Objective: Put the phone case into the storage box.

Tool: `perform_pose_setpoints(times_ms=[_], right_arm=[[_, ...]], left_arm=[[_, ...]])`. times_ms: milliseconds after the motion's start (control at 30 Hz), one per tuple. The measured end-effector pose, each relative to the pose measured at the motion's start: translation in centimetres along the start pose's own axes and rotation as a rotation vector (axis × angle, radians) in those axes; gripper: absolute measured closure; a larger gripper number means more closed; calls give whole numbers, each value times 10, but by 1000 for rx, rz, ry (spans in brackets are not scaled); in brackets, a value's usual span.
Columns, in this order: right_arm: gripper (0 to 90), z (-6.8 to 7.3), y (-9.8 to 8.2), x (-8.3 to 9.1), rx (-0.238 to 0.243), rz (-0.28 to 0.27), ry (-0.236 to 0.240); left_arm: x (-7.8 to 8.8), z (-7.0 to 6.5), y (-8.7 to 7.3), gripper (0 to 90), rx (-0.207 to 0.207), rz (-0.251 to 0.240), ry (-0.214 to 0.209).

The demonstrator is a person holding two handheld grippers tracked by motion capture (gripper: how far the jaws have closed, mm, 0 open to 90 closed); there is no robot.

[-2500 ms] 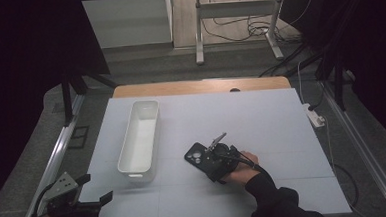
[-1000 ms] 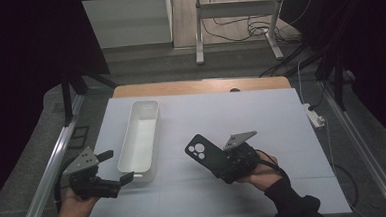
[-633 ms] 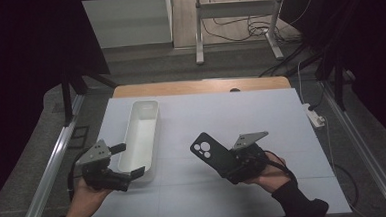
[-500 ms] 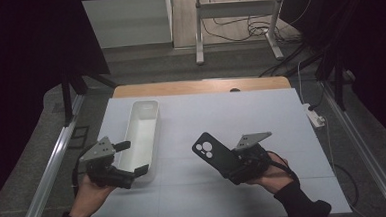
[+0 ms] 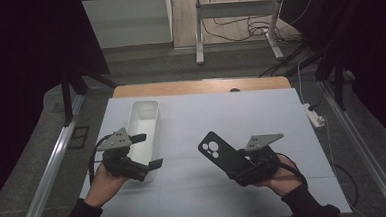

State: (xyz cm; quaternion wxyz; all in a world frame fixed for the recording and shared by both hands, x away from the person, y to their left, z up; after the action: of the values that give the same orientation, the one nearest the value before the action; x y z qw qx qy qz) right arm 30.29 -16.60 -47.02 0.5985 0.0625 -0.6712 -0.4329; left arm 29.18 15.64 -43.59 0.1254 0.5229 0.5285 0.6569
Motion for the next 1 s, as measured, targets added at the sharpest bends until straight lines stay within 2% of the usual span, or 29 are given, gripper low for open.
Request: perform_pose_setpoints(times_ms=[267,533,667,1000], right_arm=[[147,-1,-3,7,-6,-23,9],[147,1,-5,10,6,-43,21],[147,3,-5,10,10,-53,33],[146,10,-3,7,37,-68,79]], left_arm=[[-15,-2,13,0,-31,0,-42],[-34,-7,28,0,-79,1,-87],[-37,-13,27,0,-96,3,-97],[-34,-22,14,0,-92,2,-111]])
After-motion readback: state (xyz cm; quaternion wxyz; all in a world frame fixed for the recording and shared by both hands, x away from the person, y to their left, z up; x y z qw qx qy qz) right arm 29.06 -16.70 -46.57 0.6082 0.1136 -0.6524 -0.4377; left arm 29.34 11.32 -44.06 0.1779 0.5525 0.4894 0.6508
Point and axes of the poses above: each handheld gripper's, and its own axes: x roughly backward along the jaws, y roughly out of its top, z roughly to its left, the point moved 5 cm from there along -x, roughly forward along the jaws, and after that the axes turned 6 degrees about z, right-handed, at the moved point
